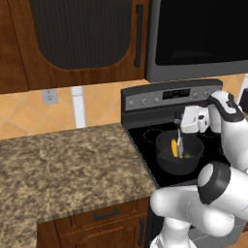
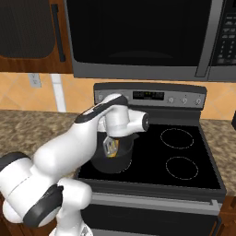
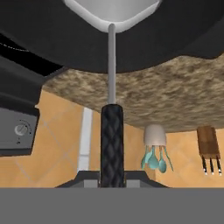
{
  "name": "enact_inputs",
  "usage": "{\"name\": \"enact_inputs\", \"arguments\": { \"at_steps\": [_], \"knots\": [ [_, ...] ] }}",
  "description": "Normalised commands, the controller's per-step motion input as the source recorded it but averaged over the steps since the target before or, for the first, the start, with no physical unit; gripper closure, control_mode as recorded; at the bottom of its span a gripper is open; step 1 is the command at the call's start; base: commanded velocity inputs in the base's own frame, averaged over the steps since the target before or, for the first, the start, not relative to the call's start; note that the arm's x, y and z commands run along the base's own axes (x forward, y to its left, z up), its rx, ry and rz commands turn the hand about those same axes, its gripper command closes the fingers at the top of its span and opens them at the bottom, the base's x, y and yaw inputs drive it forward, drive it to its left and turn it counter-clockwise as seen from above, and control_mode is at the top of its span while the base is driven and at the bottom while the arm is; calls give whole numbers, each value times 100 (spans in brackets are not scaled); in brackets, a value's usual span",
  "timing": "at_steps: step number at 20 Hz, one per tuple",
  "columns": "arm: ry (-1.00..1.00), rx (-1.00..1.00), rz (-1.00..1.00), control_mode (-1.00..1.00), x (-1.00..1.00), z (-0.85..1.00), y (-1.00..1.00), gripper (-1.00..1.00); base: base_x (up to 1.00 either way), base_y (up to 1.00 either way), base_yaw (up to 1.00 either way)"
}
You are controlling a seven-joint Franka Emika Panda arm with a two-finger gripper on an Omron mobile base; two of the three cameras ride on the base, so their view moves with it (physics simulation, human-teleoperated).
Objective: Put the avocado and corn in the pot. Retrieve the spatula and lightly stir the vegetables in the pot.
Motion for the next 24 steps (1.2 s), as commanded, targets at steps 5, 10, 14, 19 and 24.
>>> {"name": "enact_inputs", "arguments": {
  "at_steps": [5, 10, 14, 19, 24],
  "knots": [
    [-29, -6, 0, -100, 41, -9, 0, 100, 0, 0, 0],
    [-16, 0, 11, -100, 19, -17, -18, 100, 0, 0, 0],
    [-10, -1, 21, -100, -13, -7, -30, 100, 0, 0, 0],
    [15, 0, 24, -100, -1, -2, -32, 100, 0, 0, 0],
    [19, 7, 22, -100, 0, -25, -25, 100, 0, 0, 0]
  ]
}}
